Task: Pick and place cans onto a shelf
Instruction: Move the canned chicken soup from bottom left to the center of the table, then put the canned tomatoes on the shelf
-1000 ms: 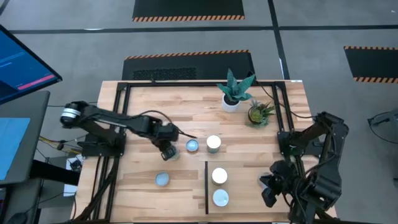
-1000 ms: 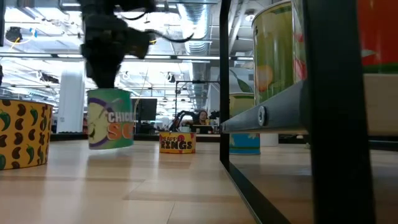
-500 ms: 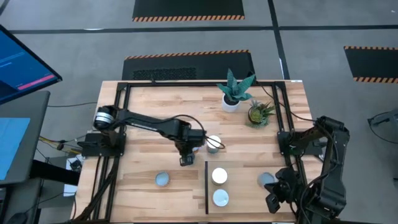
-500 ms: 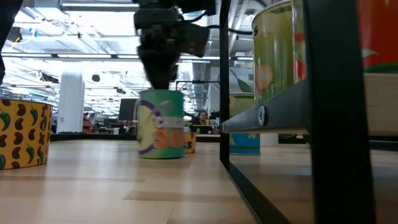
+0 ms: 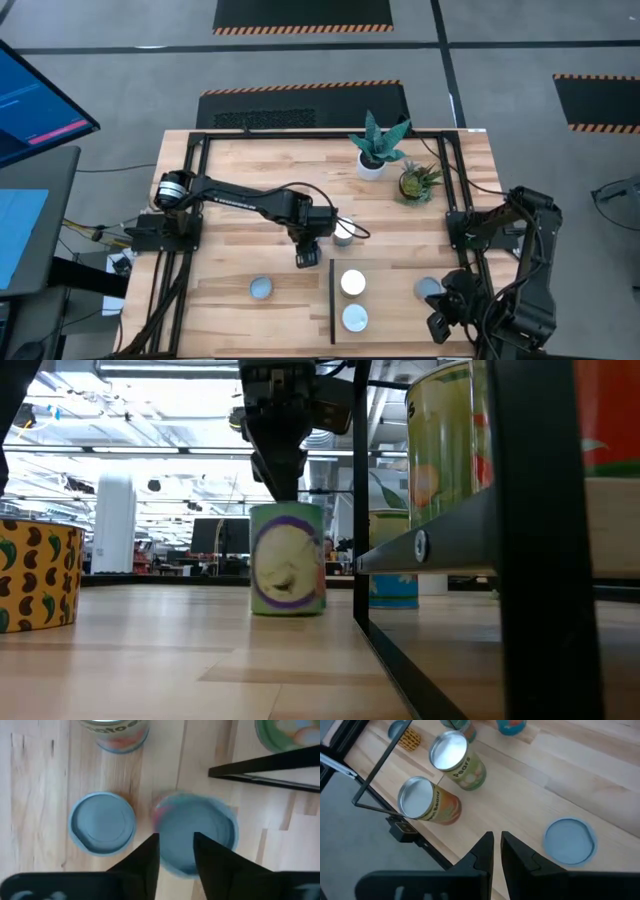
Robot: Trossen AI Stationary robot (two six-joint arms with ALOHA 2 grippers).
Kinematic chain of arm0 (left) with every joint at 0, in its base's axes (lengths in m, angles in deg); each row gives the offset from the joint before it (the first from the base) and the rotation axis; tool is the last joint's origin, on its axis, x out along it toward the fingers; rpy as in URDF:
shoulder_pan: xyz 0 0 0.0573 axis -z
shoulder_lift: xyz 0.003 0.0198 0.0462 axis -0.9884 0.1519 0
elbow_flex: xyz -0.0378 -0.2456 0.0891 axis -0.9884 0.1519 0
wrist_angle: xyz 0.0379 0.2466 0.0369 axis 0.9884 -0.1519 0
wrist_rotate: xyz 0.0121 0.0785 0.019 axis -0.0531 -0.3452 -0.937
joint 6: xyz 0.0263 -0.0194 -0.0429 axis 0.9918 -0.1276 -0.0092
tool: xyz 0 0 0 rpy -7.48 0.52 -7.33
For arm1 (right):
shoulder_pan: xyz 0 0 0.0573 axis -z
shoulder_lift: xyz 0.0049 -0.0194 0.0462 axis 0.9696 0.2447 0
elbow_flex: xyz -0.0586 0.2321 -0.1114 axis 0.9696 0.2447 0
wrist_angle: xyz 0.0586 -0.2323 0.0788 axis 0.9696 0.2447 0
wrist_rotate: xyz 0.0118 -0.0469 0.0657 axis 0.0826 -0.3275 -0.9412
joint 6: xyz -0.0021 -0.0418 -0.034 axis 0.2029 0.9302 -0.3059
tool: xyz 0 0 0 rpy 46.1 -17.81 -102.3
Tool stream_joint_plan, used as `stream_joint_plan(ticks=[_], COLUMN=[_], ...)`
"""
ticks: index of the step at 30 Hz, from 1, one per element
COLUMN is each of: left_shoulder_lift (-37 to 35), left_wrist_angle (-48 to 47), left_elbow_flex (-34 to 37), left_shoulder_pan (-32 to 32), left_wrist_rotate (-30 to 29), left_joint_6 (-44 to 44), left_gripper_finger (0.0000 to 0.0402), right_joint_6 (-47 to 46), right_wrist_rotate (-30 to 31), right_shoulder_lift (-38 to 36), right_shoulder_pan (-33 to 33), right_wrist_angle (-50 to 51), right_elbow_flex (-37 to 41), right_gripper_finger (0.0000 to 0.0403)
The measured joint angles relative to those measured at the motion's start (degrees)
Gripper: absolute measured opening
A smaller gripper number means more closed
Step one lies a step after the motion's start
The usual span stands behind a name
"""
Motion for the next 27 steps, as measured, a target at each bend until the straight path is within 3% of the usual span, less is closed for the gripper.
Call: stream_joint_plan(ticks=[5,13,20,27], left_shoulder_lift=[-2.3,-9.6,-16.6,-26.6], left_wrist_angle=[-1.9,-15.8,-20.1,-17.8], left_elbow_flex=[-0.9,-2.6,2.8,15.2], left_shoulder_pan=[0.0,1.9,6.8,12.4], left_wrist_rotate=[-0.1,-2.1,-8.1,-15.2], left_joint_6=[0.8,4.5,-2.0,-14.1], left_gripper_finger=[0.013,0.0132,0.0133,0.0133], right_joint_6=[5.7,30.4,49.4,72.3], right_wrist_rotate=[0.7,9.4,5.0,-2.9], right_shoulder_lift=[0.0,-0.1,-0.9,-0.9], right_shoulder_pan=[1.3,11.1,26.3,38.1], right_wrist_angle=[0.0,0.0,-0.1,-2.3], right_elbow_flex=[0.0,0.0,0.0,0.0], right_gripper_finger=[0.0059,0.0059,0.0059,0.0059])
